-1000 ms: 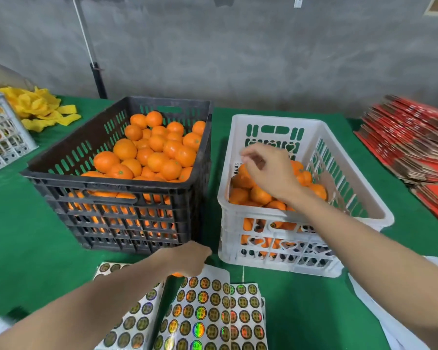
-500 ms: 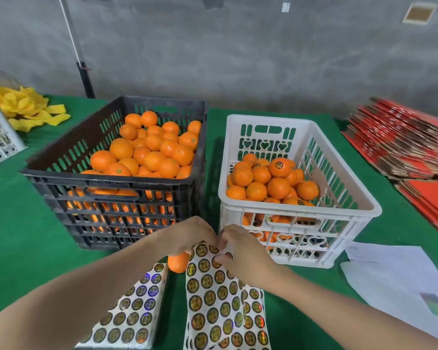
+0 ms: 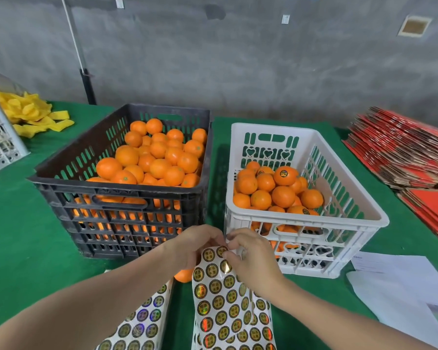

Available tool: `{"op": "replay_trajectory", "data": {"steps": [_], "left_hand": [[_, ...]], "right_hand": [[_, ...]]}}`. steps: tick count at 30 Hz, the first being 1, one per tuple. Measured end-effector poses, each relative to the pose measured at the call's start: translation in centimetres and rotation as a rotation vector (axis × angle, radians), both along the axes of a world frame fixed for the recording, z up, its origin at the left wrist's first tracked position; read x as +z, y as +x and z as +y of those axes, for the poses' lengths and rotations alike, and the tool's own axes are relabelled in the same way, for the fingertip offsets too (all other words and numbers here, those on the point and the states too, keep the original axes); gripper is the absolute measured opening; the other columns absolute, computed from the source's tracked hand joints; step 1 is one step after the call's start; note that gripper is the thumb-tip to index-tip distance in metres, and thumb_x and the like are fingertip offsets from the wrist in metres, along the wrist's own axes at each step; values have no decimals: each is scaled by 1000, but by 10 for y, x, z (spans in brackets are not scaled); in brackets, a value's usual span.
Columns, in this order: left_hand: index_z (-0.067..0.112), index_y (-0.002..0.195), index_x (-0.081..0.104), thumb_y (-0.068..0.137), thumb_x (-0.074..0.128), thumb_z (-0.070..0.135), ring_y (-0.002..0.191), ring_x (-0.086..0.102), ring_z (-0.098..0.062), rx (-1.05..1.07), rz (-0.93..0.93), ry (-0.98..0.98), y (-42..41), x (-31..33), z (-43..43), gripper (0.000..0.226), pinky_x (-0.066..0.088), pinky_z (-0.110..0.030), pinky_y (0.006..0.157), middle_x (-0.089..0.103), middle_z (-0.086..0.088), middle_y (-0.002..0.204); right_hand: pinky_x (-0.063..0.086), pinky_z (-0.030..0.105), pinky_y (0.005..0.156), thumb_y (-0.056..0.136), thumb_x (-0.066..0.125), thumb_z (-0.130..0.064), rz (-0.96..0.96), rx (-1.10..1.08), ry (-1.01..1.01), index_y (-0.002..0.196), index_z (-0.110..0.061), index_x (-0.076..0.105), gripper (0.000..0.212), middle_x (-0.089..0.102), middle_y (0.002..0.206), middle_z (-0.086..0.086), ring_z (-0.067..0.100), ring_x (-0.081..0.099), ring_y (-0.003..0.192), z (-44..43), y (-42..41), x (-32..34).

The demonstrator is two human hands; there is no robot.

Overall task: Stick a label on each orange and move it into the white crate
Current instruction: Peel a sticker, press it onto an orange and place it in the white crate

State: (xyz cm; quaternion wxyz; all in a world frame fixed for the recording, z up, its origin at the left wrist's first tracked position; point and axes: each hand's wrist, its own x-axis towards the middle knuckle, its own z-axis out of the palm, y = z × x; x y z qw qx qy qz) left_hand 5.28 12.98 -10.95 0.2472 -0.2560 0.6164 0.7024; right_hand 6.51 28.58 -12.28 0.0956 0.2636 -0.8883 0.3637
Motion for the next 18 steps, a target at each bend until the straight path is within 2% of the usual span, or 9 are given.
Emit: {"op": "replay_trajectory", "data": {"steps": [3, 5, 8, 14, 18], "left_hand": [[3, 60, 57, 77, 55, 0, 49, 54, -26, 27, -51, 4, 0, 0, 4, 18, 49, -30, 57, 58, -13, 55], [3, 64, 55, 78, 55, 0, 52, 55, -26, 31, -77, 12, 0, -1, 6, 14, 50, -32, 60, 58, -14, 56], [4, 68, 52, 79, 54, 1, 53, 55, -26, 25, -109, 19, 0, -2, 7, 12, 51, -33, 62, 57, -14, 57], [5, 72, 50, 81, 52, 1, 49, 59, -26, -20, -150, 70, -2, -1, 4, 9, 52, -32, 57, 59, -13, 56], [5, 71, 48, 81, 50, 2, 52, 59, -27, -29, -150, 99, -1, -1, 3, 10, 53, -33, 57, 59, -15, 61]], "right_hand": [[44, 24, 88, 79, 71, -6, 53, 26, 33, 78, -2, 71, 4, 66, 108, 8, 22, 61, 102, 1, 3, 0], [51, 30, 82, 72, 75, 0, 146, 74, 44, 72, -2, 70, 5, 68, 100, 11, 25, 66, 91, 2, 5, 2], [55, 28, 71, 62, 81, 4, 288, 137, 73, 69, -4, 71, 15, 69, 90, 11, 21, 69, 78, 3, 5, 2], [51, 20, 62, 66, 78, 1, 300, 138, 54, 72, -6, 72, 11, 69, 92, 8, 18, 68, 69, 6, 5, 6], [53, 25, 58, 68, 75, 5, 362, 161, 75, 69, -7, 70, 13, 69, 87, 7, 20, 65, 65, 3, 6, 7]]}}
